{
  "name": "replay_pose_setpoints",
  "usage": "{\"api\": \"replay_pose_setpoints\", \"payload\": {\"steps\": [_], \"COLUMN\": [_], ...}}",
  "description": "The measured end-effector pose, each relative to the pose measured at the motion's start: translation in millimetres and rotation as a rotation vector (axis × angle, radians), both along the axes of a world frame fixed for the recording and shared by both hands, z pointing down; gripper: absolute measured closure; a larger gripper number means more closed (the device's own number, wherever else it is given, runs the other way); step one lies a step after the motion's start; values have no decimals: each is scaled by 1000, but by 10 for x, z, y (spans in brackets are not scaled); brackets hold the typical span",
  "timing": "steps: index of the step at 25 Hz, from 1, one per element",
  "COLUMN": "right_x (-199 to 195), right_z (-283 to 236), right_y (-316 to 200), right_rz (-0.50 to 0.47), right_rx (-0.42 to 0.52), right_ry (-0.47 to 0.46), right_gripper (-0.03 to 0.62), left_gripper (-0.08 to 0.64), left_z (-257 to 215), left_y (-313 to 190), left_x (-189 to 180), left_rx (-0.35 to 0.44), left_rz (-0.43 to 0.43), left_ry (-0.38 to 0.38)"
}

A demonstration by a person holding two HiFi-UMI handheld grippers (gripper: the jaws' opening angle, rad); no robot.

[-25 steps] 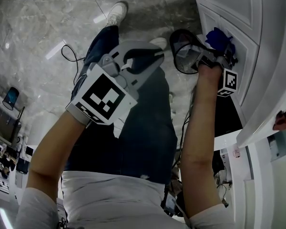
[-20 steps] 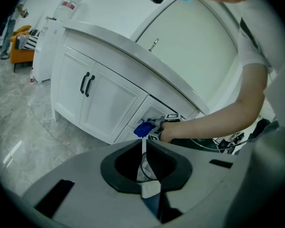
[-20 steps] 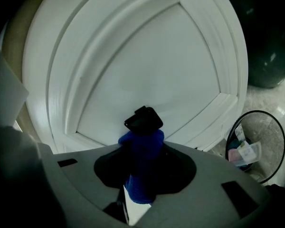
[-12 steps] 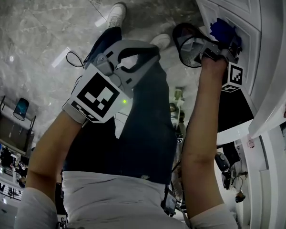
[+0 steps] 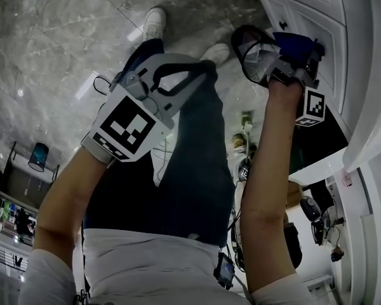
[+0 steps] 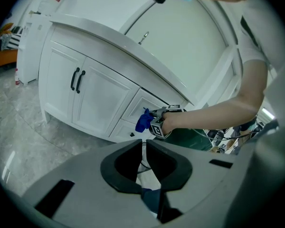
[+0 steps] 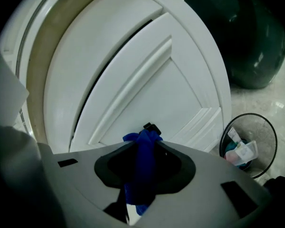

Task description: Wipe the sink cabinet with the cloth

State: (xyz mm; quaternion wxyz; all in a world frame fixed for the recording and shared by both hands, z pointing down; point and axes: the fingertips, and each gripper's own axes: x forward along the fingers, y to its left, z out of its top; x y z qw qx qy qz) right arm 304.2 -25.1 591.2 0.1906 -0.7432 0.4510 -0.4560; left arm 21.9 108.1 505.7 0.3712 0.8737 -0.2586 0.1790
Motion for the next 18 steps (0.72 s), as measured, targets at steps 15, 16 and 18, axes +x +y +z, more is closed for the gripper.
{"api": "replay_pose_setpoints", "payload": {"steps": [15,16,18], "right_x": [585,584,553], "right_z": [-439,-426,-377], "right_y": [140,121,88], "right_rz": [-11,-17,-31], "right_rx": [40,40,27], "right_ry": [140,131,113], "right_gripper": [500,500,500], "left_gripper": [548,548,548], "left_z": [-69,-69,-57], "left_y": [-6,-8,-17], "left_x": [35,57,98], "left_rx": [7,6,5], "left_rz": [55,60,68], "left_ry": [1,2,2]}}
